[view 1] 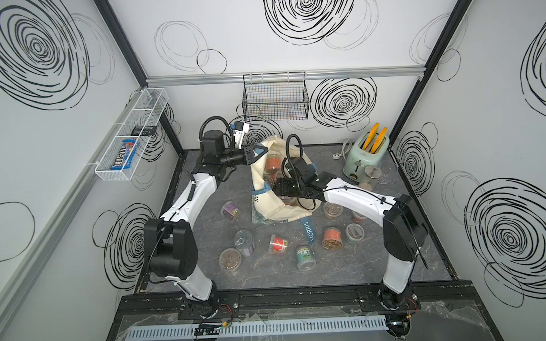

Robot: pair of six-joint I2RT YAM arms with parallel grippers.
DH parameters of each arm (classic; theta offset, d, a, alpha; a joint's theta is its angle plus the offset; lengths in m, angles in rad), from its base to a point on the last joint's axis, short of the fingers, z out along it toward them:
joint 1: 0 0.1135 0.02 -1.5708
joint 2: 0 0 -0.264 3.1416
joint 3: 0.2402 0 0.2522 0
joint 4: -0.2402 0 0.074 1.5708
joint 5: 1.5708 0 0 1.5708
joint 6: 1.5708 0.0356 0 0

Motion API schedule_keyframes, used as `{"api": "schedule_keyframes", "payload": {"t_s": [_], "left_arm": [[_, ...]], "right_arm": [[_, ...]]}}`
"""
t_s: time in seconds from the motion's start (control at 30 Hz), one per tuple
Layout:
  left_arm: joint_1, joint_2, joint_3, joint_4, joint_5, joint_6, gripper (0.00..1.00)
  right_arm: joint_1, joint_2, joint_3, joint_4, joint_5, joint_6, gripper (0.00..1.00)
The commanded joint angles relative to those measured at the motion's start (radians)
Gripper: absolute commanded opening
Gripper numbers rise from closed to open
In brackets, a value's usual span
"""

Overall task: Take out the seed jars from the canvas bag
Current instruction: Place the canvas bag at the center of the board.

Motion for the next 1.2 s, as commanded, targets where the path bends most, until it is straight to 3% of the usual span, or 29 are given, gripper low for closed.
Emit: {"api": "schedule_keyframes", "payload": {"t_s": [0.0, 0.3, 0.57, 0.77, 0.97, 1.03, 1.17], "left_arm": [[0.005, -0.014, 0.011, 0.191, 0.055, -0.029, 0.0], [0.007, -0.01, -0.018, 0.193, 0.046, -0.024, 0.0], [0.021, 0.029, -0.017, 0.208, 0.034, -0.051, 0.0], [0.036, 0.07, -0.01, 0.202, 0.027, -0.035, 0.01], [0.062, 0.122, 0.034, 0.079, -0.017, 0.088, 0.02], [0.073, 0.141, 0.051, 0.05, -0.017, 0.107, 0.13], [0.1, 0.174, 0.078, 0.028, -0.013, 0.104, 0.19]], "right_arm": [[0.032, 0.011, 0.002, -0.078, -0.005, 0.007, 0.69], [0.034, -0.107, 0.026, -0.045, 0.057, 0.005, 0.6], [0.033, -0.272, -0.087, 0.06, 0.174, -0.029, 0.59], [0.011, -0.334, -0.082, 0.045, 0.184, -0.046, 0.6], [-0.087, -0.419, -0.128, 0.012, 0.18, -0.095, 0.6], [-0.146, -0.446, -0.167, 0.019, 0.161, -0.111, 0.6], [-0.243, -0.461, -0.221, 0.024, 0.148, -0.158, 0.6]]}}
